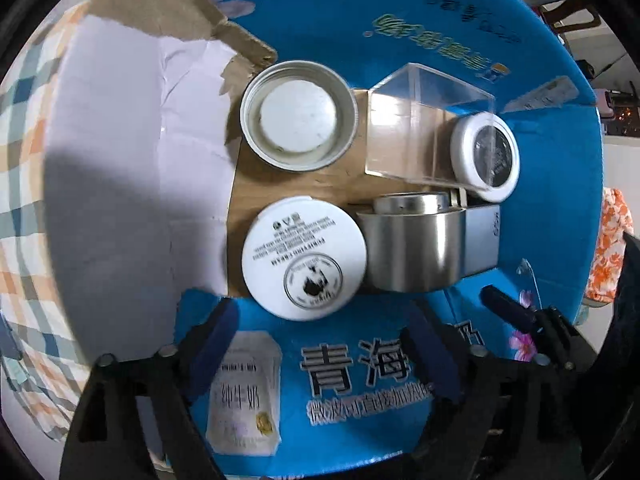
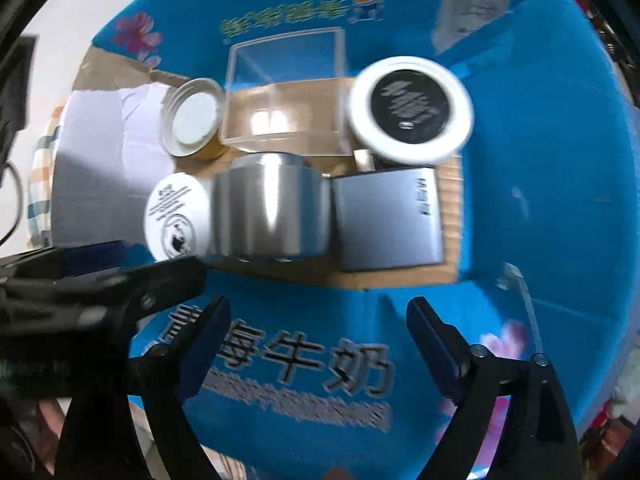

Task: Organize rigid objects
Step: 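Lower the cream jar and tin into the box and open both tools, then lift both tools out of the box and move toward the bed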

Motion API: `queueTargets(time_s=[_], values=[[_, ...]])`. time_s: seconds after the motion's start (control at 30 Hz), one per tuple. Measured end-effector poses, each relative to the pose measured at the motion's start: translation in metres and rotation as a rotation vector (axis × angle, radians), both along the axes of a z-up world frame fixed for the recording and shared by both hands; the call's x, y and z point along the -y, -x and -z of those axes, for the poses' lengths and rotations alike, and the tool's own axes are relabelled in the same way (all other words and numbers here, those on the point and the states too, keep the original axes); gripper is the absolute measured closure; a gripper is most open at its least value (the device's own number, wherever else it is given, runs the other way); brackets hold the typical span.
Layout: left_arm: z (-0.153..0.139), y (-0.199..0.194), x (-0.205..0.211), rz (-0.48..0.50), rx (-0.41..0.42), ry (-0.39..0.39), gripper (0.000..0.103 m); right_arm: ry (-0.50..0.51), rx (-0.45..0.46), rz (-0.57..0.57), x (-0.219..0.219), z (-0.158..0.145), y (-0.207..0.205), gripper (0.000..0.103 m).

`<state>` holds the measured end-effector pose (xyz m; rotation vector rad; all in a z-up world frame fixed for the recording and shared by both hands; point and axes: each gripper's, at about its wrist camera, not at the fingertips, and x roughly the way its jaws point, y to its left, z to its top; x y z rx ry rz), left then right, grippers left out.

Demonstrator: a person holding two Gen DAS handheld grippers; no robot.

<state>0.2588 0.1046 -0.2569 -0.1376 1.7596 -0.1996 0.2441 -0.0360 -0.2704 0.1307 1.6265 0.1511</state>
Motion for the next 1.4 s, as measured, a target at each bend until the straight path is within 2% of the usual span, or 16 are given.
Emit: queueTargets(time_s=[0.03,0.2,0.37,0.57,0.67,0.8,1.03,1.4], values=[[-0.002,0.003,0.001,0.006,0.011,-0.019,0.000,0.011,0.007,0.004,0.006,-0.004,0.004,0.009],[-0.014,0.025,0.003,-0.008,0.051,-0.046,0.000,0.043,0.032,0.013,0.027,-0.020,0.017,0.009],[-0.034,0.055,-0.004,-0.011,0.108,-0.067,0.000,0.051,0.064,0.000,0.004,-0.049,0.030,0.008],[-0.071,0.068,-0.003,-0.024,0.219,-0.098,0.000,0.059,0.121,-0.022,0.003,-0.083,0.046,0.008],[-0.102,0.059,-0.017,-0.042,0.279,-0.112,0.000,0.055,0.167,-0.026,0.004,-0.109,0.060,0.008],[-0.138,0.067,-0.023,-0.060,0.368,-0.128,0.000,0.055,0.230,-0.024,0.005,-0.145,0.075,0.008],[-0.182,0.090,-0.019,-0.069,0.456,-0.125,0.000,0.013,0.322,-0.017,0.016,-0.207,0.108,0.008],[-0.236,0.128,-0.004,-0.069,0.577,-0.135,0.000,-0.044,0.399,-0.024,0.026,-0.253,0.140,0.008]])
